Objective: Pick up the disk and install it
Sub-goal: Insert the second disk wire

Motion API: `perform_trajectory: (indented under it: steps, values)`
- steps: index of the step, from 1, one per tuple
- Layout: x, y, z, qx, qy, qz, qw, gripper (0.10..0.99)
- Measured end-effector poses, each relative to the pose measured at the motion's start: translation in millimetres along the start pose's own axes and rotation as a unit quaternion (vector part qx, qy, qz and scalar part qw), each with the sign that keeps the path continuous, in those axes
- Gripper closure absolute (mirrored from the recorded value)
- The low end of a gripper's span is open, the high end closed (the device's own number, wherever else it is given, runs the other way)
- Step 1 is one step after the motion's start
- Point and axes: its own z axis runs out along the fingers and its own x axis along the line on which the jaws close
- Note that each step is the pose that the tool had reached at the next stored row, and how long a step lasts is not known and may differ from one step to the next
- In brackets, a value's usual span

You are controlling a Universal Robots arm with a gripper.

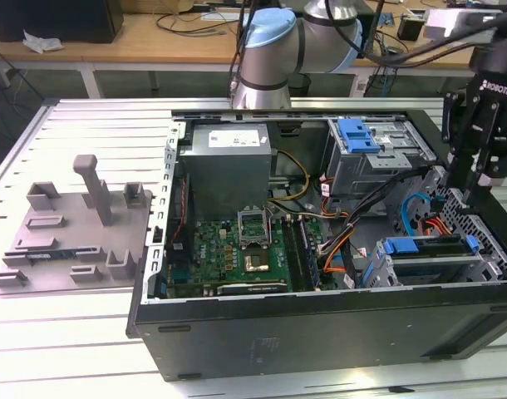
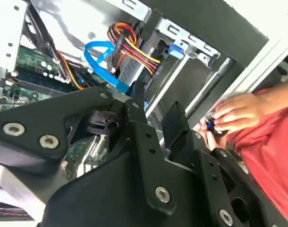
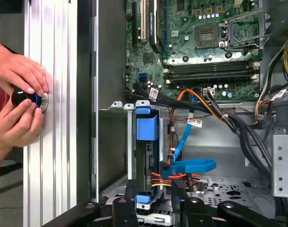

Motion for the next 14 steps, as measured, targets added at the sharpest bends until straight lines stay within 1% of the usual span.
perform_trajectory:
  steps: [1,2,3,4,6,8,9,11,12,14]
  values:
    - [-1.7,-0.1,3.9,-0.0189,0.0099,0.019,0.9996,0.659]
    - [-3.2,-0.4,8.8,-0.0343,0.011,0.041,0.9985,0.659]
    - [-3.7,-0.4,10.1,-0.0431,0.0138,0.038,0.9982,0.659]
    - [-5.0,-0.4,11.7,-0.0453,0.0149,0.037,0.9982,0.659]
    - [-7.4,-0.5,13.8,-0.045,0.0149,0.036,0.9982,0.659]
    - [-11.2,-0.7,16.3,-0.0433,0.0153,0.031,0.9985,0.659]
    - [-11.6,-0.7,16.3,-0.041,0.0155,0.029,0.9986,0.659]
    - [-11.8,-0.4,16.4,-0.0259,0.0149,0.031,0.9991,0.659]
    - [-11.9,0.0,16.8,-0.0241,0.0147,0.032,0.9991,0.659]
    - [-12.0,0.2,17.0,-0.024,0.015,0.032,0.9991,0.659]
